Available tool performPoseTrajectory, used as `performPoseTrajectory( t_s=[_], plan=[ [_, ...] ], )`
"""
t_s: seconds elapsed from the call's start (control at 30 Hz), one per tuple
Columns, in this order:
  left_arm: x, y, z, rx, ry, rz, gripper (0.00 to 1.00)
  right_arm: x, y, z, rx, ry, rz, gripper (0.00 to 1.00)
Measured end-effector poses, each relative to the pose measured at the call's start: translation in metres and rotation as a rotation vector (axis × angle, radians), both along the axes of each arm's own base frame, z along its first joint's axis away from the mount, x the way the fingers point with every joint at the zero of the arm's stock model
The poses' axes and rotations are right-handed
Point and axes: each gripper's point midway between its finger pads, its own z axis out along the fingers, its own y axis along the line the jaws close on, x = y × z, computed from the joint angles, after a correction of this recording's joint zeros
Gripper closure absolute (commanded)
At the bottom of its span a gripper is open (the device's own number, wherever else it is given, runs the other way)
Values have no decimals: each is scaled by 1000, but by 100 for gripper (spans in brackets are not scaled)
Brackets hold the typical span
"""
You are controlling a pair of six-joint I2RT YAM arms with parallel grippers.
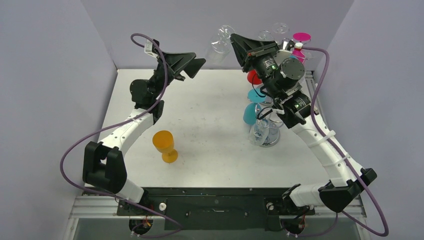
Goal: Take the wine glass off the wine glass rack
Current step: Place the wine glass at the center of the board.
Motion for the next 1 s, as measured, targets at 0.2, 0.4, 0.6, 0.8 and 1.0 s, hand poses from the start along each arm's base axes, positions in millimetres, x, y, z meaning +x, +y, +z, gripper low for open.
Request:
performPoseTrajectory(
  t_s=[0.2, 0.4, 0.6, 0.8, 1.0],
  plan=[
    [-6, 2, 5, -64, -19, -64, 22, -1, 12, 3, 49, -12, 56, 100],
    [-13, 6, 12, -116, -27, -118, 35, 4, 32, -6, 110, 7, 147, 100],
    [-28, 12, 31, -158, -88, -150, 53, -5, 42, -2, 173, 3, 233, 100],
    [-33, 15, 35, -176, -98, -168, 82, -10, 45, -4, 211, -4, 274, 100],
    [-40, 21, 45, -199, -129, -154, 100, -7, 46, -16, 223, 23, 281, 100]
  ],
)
